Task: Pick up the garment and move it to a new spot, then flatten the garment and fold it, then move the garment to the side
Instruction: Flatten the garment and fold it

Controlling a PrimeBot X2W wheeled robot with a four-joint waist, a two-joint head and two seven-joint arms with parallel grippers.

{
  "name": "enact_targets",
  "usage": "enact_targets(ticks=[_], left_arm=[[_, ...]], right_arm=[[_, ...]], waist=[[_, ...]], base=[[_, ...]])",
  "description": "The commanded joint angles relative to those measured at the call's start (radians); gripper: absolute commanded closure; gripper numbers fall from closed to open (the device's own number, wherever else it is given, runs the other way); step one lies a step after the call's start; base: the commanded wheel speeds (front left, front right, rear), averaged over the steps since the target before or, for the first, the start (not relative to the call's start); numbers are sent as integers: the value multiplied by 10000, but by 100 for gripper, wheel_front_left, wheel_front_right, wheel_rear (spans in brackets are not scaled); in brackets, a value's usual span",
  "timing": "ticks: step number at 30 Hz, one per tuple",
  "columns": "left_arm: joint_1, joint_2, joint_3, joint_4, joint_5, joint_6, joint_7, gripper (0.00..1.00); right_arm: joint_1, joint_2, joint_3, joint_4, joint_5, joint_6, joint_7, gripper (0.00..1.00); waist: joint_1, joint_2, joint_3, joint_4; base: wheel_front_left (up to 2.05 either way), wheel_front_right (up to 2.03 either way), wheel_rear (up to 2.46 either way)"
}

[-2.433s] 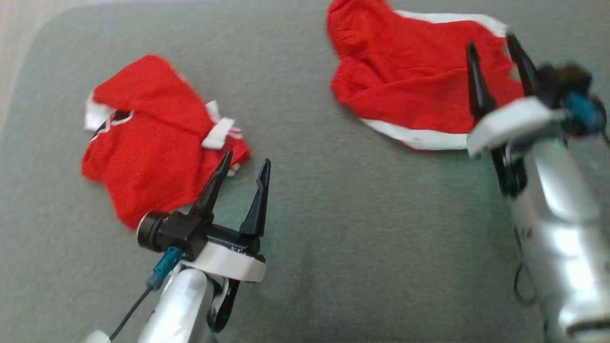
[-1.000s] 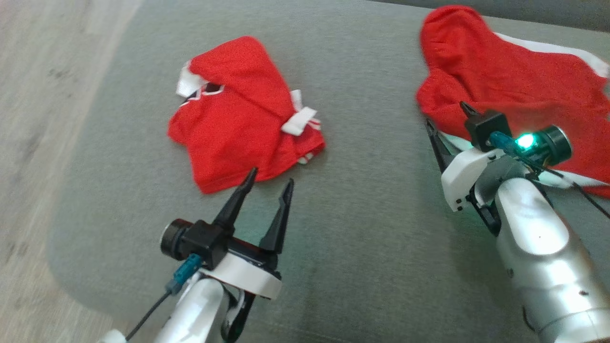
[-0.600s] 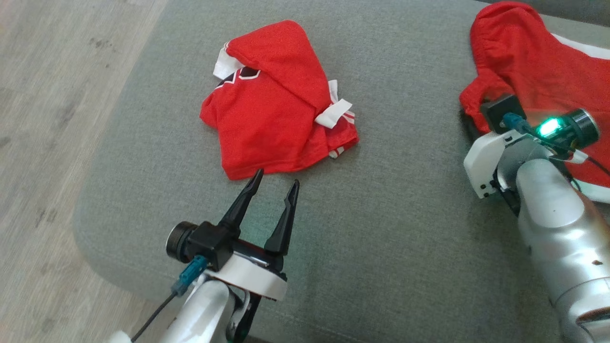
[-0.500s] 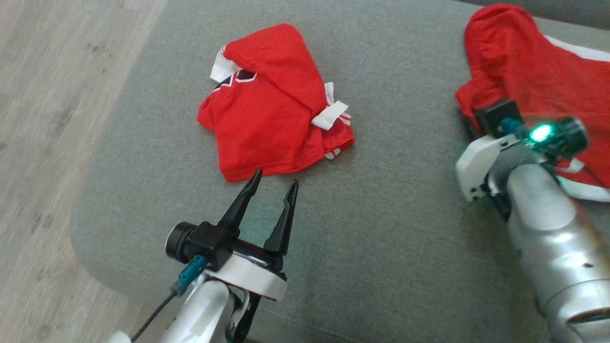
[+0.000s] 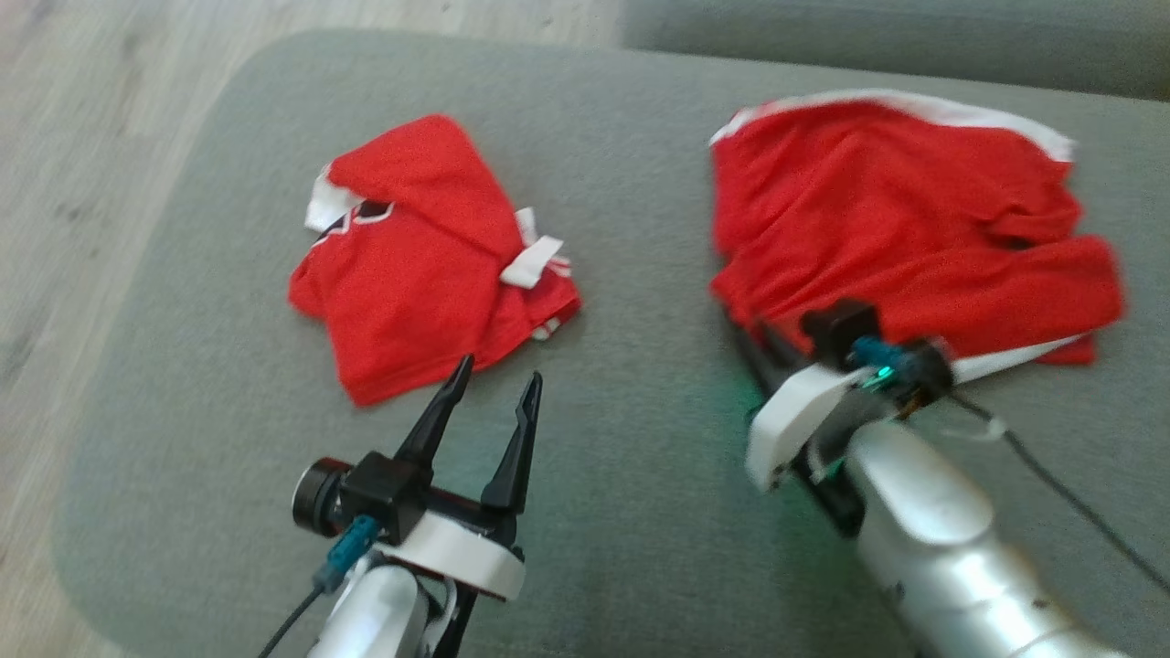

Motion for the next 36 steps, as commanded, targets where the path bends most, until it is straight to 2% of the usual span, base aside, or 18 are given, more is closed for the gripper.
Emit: enact_targets(ticks=[1, 8, 14, 21, 26, 27, 28, 36], left_arm=[[-39, 21, 428, -276, 94, -33, -94, 0], [273, 21, 641, -276, 256, -91, -94, 0], [230, 20, 629, -325, 315, -144, -94, 0], [85, 20, 495, -344, 295, -181, -94, 0], [-44, 20, 331, -312, 220, -199, -94, 0], [-59, 20, 327, -303, 213, -201, -94, 0], [-73, 20, 327, -299, 208, -202, -94, 0], [-63, 20, 484, -223, 223, -168, -94, 0]], right_arm=[[112, 231, 529, -720, 543, -9, 232, 100], [1346, 156, 1626, -2388, 2284, -9, 1844, 100], [2005, -281, 1566, -3604, 3767, -9, 2996, 100], [1803, -591, 800, -3477, 4159, -9, 3377, 100], [1407, -716, 463, -2698, 3591, -9, 3233, 100], [1310, -721, 416, -2560, 3385, -9, 3089, 60], [1216, -726, 400, -2444, 3129, -9, 2911, 0], [1000, -535, 288, -2358, 2060, -9, 1781, 0]], waist=[[1, -1, -426, -482], [1, -1, -780, -903], [1, -1, -661, -899], [1, -1, -379, -763], [1, -1, -212, -634], [1, -1, -189, -630], [1, -1, -167, -630], [1, -1, -318, -1044]], base=[[0, 0, 0], [0, 0, 0], [0, 0, 0], [0, 0, 0], [0, 0, 0], [0, 0, 0], [0, 0, 0], [0, 0, 0]])
